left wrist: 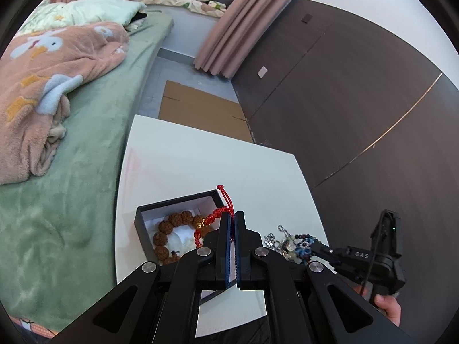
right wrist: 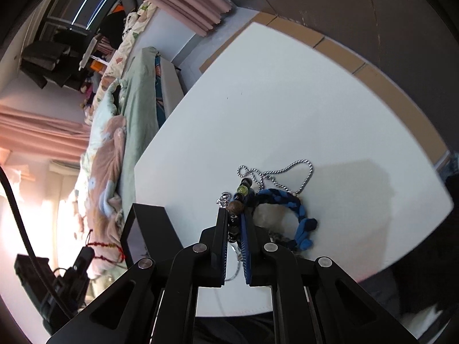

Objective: Organize jewelry

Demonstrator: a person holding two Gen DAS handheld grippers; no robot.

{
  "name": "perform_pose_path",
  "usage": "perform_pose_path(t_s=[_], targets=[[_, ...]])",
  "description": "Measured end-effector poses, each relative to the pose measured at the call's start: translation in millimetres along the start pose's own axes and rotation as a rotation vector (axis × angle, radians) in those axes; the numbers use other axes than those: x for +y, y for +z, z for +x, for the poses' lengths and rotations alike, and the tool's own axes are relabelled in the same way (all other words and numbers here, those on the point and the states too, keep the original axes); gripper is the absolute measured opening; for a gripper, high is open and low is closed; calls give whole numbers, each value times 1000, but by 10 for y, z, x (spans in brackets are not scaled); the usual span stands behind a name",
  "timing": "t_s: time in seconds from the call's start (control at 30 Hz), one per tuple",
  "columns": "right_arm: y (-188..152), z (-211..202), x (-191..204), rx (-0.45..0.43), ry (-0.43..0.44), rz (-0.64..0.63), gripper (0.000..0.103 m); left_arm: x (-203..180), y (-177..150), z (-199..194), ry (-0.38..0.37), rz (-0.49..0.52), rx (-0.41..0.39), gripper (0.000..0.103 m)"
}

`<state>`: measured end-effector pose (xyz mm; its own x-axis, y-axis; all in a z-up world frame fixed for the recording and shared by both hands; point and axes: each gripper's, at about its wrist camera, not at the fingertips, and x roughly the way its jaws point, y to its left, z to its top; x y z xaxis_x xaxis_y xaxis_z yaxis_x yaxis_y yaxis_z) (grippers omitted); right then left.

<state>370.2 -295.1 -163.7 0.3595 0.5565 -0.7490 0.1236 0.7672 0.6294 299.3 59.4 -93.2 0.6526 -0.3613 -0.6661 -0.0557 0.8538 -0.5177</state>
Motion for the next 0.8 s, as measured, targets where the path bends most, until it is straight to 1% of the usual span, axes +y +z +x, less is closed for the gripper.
perform_pose_path(t_s=[0.1, 0.23, 0.43, 0.63, 0.8], targets=[[26, -42, -42, 9, -26, -17, 10, -6, 2, 47, -9, -4, 5, 1], [19, 23, -198, 36, -53, 10, 11, -15, -21, 105, -13, -3, 15, 1], [29, 12, -282, 31, -45, 22, 11, 15, -59, 156, -4, -5, 32, 1], [72, 24, -215, 24, -21, 13, 10, 29, -53, 175, 11, -2, 40, 2], [90, -111, 10, -7, 17, -37, 10, 108, -13, 245, 37, -35, 61, 2]])
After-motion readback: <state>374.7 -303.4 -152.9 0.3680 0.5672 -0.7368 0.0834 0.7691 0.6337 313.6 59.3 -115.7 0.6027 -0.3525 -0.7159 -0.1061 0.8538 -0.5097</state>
